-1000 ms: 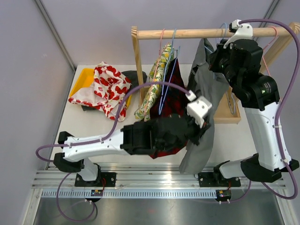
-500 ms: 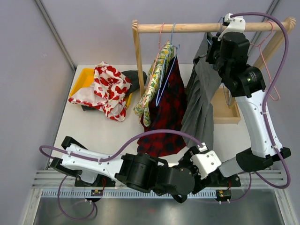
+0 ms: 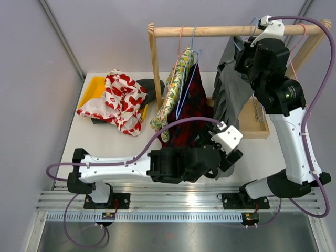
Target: Remove the skirt from the hanger
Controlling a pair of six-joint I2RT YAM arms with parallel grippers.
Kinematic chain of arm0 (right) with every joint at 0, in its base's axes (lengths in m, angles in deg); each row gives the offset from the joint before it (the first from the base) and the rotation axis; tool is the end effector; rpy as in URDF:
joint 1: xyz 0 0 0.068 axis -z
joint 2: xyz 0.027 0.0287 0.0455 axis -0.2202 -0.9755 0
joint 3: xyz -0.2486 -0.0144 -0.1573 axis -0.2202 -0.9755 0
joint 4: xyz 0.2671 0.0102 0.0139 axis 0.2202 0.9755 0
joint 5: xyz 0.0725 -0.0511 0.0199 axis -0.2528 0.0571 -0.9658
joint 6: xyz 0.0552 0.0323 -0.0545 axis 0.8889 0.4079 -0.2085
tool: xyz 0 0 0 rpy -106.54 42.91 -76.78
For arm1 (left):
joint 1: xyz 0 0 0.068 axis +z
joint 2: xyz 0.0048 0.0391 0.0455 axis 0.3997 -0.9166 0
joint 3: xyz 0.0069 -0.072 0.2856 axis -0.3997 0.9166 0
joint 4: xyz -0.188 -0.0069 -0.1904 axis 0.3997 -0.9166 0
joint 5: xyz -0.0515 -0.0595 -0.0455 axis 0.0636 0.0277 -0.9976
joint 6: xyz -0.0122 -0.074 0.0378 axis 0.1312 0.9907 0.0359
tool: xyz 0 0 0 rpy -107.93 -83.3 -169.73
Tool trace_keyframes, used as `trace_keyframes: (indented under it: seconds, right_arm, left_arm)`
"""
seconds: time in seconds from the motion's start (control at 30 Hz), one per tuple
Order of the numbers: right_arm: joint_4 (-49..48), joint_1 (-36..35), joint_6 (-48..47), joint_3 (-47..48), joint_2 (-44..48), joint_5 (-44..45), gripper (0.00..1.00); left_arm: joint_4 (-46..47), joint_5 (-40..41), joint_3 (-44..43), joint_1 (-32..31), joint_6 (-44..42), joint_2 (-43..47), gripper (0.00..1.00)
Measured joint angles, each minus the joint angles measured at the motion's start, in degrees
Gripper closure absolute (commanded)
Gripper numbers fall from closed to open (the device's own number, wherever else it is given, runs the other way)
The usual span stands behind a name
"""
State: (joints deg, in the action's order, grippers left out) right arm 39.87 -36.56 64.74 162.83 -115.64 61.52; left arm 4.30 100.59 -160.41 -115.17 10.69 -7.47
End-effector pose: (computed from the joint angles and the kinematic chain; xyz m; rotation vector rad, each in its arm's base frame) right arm 0.2747 0.0872 0.5774 0.1179 1.6887 0.0661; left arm 0.0378 -0.4006 0.4479 0.8285 1.6496 -0.5325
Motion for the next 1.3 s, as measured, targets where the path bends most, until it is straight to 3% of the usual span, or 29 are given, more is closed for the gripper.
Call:
trace_keyframes:
  seconds: [0.07,0.13,0.2,0.23,0.27,0.47,0.57,0.8,0.93,1.1,1.17,1.23,1.3]
  right_arm:
    - [0.3,0.0,0.4,0.0,0.4,-0.6,1.00]
    - [0.6,0.0,0.8,0.0,0.9,-0.8,1.00]
    - [0.9,0.0,1.0,0.0,1.4,-0.8,1.00]
    - [1.1,0.0,1.2,0.0,1.6,-0.8,1.00]
    - [1.2,0.0,1.2,0.0,1.9,-0.8,1.00]
    - [1.1,0.0,1.3,-0.5,3.5,-0.7,1.00]
    - [1.2,0.0,1.0,-0.8,3.9,-0.5,1.00]
    - [7.6,-0.4,-0.5,-0.9,4.0,-0.2,1.00]
    - [11.1,-0.5,-0.7,0.4,3.4,0.0,1.00]
    - [7.0,-0.2,-1.7,0.8,2.8,3.3,1.00]
    - [2.7,0.3,-1.9,0.8,2.7,4.7,1.00]
    - [0.0,0.6,-1.9,1.3,2.6,5.5,1.00]
    - [-0.5,0.7,-1.4,1.7,2.7,5.4,1.00]
  left_arm:
    - [3.1,-0.4,2.3,2.7,-0.6,0.0,0.26]
    - [6.4,-1.1,4.2,5.1,-1.4,-0.2,0.51]
    - [9.0,-1.9,5.4,6.8,-1.7,-0.5,0.70]
    - [10.2,-2.6,5.6,7.6,-1.8,-0.9,0.95]
    - [11.5,-3.2,5.6,8.2,-1.7,-1.4,1.00]
    - [16.2,-7.8,6.2,8.5,-2.0,-2.3,1.00]
    - [19.0,-7.8,9.4,5.8,-1.6,-1.3,1.00]
    - [24.1,4.7,17.7,-8.0,0.5,3.7,1.00]
    - [21.1,12.2,20.8,-15.9,6.2,4.9,1.00]
    - [8.0,15.2,19.3,-23.7,15.6,-0.7,1.00]
    - [0.5,15.2,17.5,-26.9,19.4,-5.0,0.82]
    - [-5.1,14.8,16.4,-28.5,21.7,-7.8,0.40]
    - [-8.4,14.3,16.4,-27.3,22.0,-8.1,0.05]
